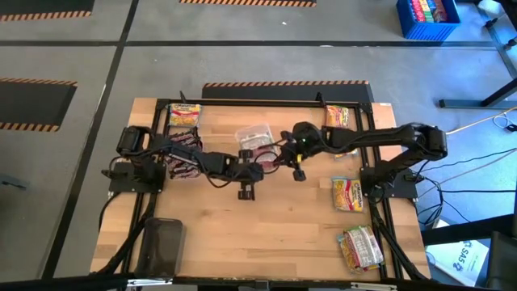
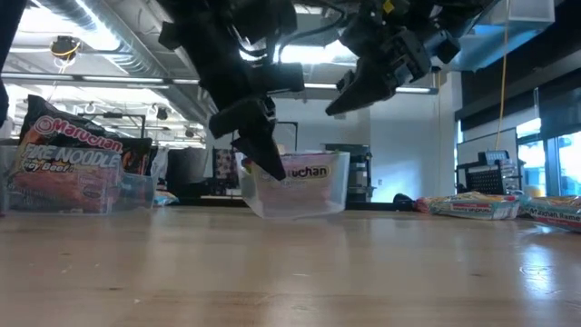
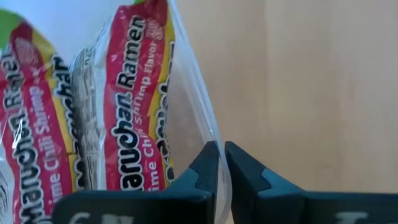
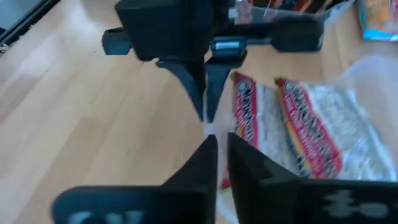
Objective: Sort Maruchan noodles
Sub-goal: Adjust the green noodle packs in the bin
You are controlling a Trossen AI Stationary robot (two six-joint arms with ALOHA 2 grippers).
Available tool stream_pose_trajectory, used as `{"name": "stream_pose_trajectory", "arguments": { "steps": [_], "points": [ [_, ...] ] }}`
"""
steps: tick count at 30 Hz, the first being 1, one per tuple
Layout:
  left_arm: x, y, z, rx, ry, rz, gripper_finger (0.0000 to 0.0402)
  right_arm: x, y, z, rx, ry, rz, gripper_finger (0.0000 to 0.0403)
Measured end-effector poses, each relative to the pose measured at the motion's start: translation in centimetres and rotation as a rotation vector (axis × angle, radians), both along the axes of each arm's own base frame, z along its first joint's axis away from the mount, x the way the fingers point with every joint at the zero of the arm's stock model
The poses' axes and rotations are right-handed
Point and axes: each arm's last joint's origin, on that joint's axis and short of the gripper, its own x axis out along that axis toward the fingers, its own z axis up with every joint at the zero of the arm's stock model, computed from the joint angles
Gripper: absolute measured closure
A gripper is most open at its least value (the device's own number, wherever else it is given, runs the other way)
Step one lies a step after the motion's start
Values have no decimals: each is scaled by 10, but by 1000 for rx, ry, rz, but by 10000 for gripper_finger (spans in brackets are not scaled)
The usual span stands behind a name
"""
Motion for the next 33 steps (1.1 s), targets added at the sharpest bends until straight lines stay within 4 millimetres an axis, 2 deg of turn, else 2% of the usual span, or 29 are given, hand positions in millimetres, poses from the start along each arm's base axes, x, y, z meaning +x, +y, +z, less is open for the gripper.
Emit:
{"name": "stream_pose_trajectory", "arguments": {
  "steps": [6,13,20,24,29,33],
  "points": [
    [-2,-18,0,-26,-8,-20,387,8,22,3,-110,-43,-83,301],
    [-4,-37,0,-57,-22,-36,387,24,33,-16,-109,60,-129,286],
    [-4,-39,0,-64,-28,-24,386,37,33,-32,-51,139,-134,244],
    [-4,-39,0,-63,-33,-26,386,43,31,-45,-75,174,-157,220],
    [-3,-39,0,-63,-39,-26,386,45,31,-51,-102,190,-155,218],
    [-3,-39,1,-64,-44,-26,386,44,31,-51,-101,193,-154,247]
  ]
}}
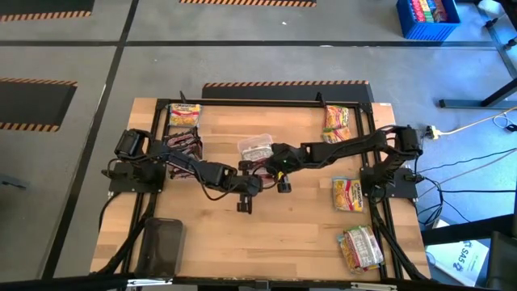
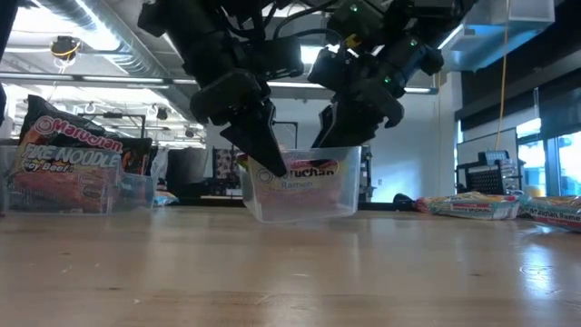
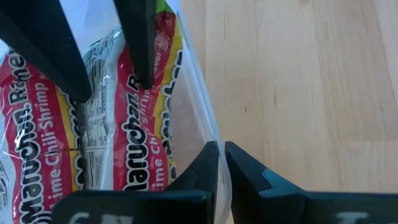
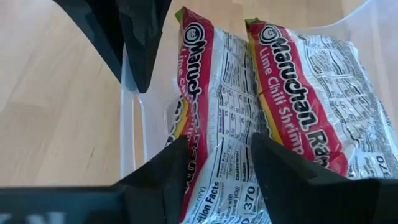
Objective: Sort Maruchan noodles
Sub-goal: Adjust the green noodle packs in the bin
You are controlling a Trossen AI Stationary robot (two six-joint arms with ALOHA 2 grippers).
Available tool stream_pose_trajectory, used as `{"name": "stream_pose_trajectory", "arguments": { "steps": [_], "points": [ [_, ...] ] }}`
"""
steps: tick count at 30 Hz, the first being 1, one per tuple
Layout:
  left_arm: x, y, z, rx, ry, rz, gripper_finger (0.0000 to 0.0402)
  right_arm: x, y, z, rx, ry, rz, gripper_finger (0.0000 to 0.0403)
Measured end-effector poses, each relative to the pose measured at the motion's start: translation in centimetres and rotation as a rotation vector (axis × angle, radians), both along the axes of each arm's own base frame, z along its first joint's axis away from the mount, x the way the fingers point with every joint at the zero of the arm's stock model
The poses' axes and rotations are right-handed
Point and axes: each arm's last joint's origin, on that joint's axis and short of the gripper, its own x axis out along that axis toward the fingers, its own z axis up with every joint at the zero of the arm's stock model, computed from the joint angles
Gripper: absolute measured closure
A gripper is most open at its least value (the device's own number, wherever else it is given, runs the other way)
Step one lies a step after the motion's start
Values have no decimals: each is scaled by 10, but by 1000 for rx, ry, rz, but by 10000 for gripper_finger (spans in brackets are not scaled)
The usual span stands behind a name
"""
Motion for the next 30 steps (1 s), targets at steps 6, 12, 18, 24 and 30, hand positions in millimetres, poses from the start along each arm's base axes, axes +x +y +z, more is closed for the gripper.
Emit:
{"name": "stream_pose_trajectory", "arguments": {
  "steps": [6,12,18,24,30],
  "points": [
    [0,0,0,-5,-2,-1,386,0,0,0,-28,2,15,342],
    [1,0,0,-9,-5,-4,386,0,0,1,-28,7,14,393],
    [1,-2,0,-33,-3,-28,386,6,-3,18,-51,-12,-37,402],
    [0,-8,0,-34,-4,-51,386,6,-16,39,-65,-22,-126,402],
    [-1,-12,1,-46,-9,-69,386,1,-49,40,-75,-7,-228,403]
  ]
}}
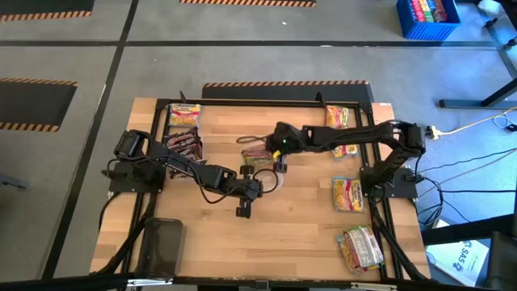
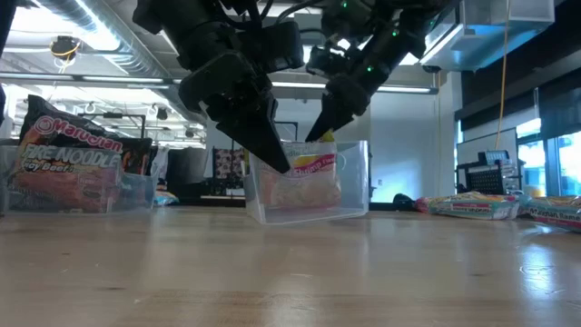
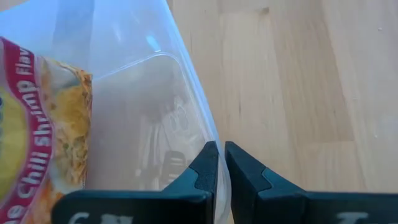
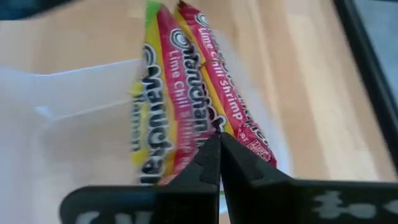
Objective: Sort Maruchan noodles
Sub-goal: Adjust the green noodle packs in the bin
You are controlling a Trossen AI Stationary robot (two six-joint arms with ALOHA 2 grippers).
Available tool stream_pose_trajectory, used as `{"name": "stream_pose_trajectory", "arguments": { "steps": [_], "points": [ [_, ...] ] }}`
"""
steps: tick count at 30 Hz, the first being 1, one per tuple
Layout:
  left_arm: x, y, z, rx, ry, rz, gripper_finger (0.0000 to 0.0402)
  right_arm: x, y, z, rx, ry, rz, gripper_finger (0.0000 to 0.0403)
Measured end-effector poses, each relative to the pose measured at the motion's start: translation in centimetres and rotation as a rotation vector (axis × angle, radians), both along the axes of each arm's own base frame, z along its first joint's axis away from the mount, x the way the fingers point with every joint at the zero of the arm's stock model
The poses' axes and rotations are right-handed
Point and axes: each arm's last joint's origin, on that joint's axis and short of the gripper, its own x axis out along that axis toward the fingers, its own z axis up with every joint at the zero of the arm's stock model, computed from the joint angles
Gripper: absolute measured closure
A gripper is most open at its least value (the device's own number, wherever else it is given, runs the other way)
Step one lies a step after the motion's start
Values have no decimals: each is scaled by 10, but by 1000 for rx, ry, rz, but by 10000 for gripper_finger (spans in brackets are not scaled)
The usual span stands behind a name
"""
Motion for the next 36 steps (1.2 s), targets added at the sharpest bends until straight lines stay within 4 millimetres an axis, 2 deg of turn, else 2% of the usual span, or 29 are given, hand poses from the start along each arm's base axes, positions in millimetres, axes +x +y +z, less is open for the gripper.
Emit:
{"name": "stream_pose_trajectory", "arguments": {
  "steps": [5,17,20,24,28,32,36],
  "points": [
    [0,-1,0,-12,-2,-9,386,-3,-20,0,29,-10,-3,403],
    [1,0,0,-12,-3,-6,386,-3,-23,-2,40,-15,3,393],
    [1,0,0,-18,-3,-9,386,-2,-24,-6,25,0,-17,356],
    [1,0,0,-21,-2,-11,386,-1,-25,-10,-2,19,-42,283],
    [1,0,0,-26,-1,-14,386,-8,-23,4,21,61,-31,224],
    [1,0,0,-29,0,-15,387,-16,-11,29,74,59,34,193],
    [1,0,0,-33,-1,-12,387,-17,10,35,138,46,149,183]
  ]
}}
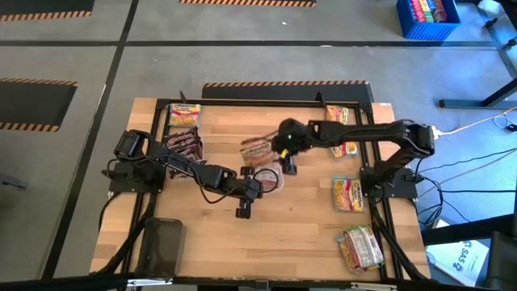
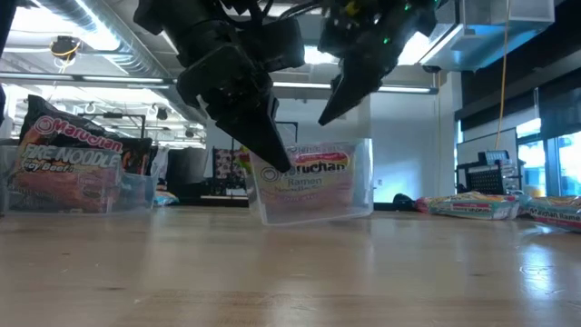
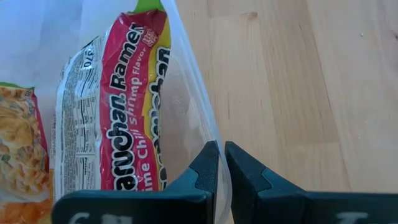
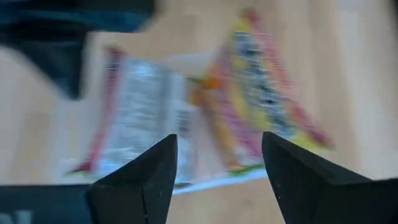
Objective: Sort Maruchan noodles
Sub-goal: Adjust the green noodle packs in the bin
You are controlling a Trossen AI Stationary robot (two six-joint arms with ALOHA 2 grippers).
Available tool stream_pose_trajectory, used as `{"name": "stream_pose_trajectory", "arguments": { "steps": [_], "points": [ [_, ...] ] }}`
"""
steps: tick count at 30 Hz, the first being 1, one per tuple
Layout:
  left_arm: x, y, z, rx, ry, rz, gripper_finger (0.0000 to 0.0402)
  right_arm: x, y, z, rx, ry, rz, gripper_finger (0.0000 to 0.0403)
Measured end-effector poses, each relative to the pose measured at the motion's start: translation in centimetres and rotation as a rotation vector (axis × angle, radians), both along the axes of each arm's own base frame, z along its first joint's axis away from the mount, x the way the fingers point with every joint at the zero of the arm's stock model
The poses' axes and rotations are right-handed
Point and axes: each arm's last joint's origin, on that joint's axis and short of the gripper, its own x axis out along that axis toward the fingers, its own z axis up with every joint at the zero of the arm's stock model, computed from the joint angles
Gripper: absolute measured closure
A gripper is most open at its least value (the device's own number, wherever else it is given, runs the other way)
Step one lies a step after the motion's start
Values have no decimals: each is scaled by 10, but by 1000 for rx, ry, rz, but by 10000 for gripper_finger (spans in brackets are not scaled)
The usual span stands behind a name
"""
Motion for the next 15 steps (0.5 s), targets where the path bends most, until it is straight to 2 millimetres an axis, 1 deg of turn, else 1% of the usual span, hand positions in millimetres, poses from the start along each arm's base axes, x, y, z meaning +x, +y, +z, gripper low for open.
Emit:
{"name": "stream_pose_trajectory", "arguments": {
  "steps": [4,8,12,15],
  "points": [
    [0,0,0,-1,0,2,387,5,22,-3,11,-17,80,182],
    [0,0,0,-1,0,3,387,5,39,-14,24,-37,111,182],
    [0,0,0,-1,-3,3,387,4,48,-22,72,-43,84,182],
    [0,0,0,0,-4,3,386,4,49,-30,97,-77,55,182]
  ]
}}
